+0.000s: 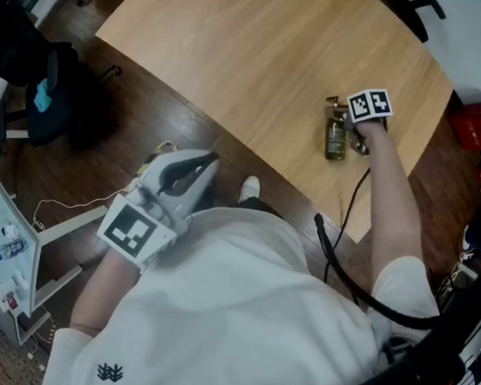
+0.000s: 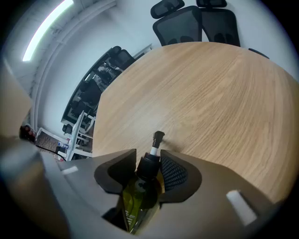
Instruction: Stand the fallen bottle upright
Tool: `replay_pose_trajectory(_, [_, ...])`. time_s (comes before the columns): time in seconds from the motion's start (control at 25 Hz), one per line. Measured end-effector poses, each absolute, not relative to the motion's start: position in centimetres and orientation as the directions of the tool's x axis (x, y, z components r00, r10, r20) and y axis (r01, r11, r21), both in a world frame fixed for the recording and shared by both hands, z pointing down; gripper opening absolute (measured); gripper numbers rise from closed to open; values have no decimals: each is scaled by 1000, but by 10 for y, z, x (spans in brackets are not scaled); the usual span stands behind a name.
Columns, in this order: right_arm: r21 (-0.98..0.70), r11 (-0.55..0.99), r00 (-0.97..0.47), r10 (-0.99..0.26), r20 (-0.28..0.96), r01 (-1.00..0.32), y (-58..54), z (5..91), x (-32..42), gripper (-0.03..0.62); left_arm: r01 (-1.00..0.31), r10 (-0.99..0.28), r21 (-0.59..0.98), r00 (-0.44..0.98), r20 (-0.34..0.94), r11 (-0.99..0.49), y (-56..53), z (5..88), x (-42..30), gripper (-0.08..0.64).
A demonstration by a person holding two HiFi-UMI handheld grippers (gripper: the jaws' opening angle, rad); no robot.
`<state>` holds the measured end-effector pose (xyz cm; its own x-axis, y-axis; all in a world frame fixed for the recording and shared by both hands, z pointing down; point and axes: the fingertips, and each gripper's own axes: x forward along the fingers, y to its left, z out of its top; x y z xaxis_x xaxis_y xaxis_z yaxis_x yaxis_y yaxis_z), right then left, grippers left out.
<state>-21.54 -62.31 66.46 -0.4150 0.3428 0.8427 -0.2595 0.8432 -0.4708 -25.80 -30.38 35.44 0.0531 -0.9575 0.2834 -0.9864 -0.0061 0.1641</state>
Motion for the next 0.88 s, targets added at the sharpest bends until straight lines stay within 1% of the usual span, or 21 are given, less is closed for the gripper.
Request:
replay_pose_trajectory(0.08, [-465, 843, -398, 343, 851, -269, -622, 666, -212, 146, -987, -961, 161, 47, 273, -2, -305, 352, -264, 0])
replay_pose_trajectory(0.2, [-443, 861, -424, 314, 849, -249, -618, 656, -216, 139, -988, -963, 157, 39, 266, 4, -306, 351, -273, 0])
replay_pose_trajectory(0.32, [-401, 897, -549, 244, 800, -186, -614, 620, -236, 131, -988, -964, 153, 34, 264, 7, -305, 350, -281, 0])
replay_pose_trajectory(0.48, [-324, 941, -720, 155, 676, -101, -608, 568, -268, 128, -989, -962, 149, 38, 270, 2, -304, 351, -285, 0])
replay_pose_trajectory(0.56, [-260, 963, -778, 111, 618, -69, -604, 550, -281, 127, -990, -961, 144, 44, 274, -4, -304, 351, -286, 0])
replay_pose_trajectory(0.64, [-161, 986, -814, 61, 578, -40, -598, 539, -291, 126, -991, -960, 136, 50, 275, -13, -305, 350, -286, 0])
replay_pose_trajectory(0.76, [-32, 999, -839, 6, 544, -13, -585, 535, -299, 124, -992, -960, 128, 49, 277, -14, -304, 348, -283, 0])
replay_pose_trajectory(0.88, [32, 999, -850, -17, 526, -1, -577, 534, -306, 124, -992, -957, 129, 39, 286, -1, -301, 347, -279, 0])
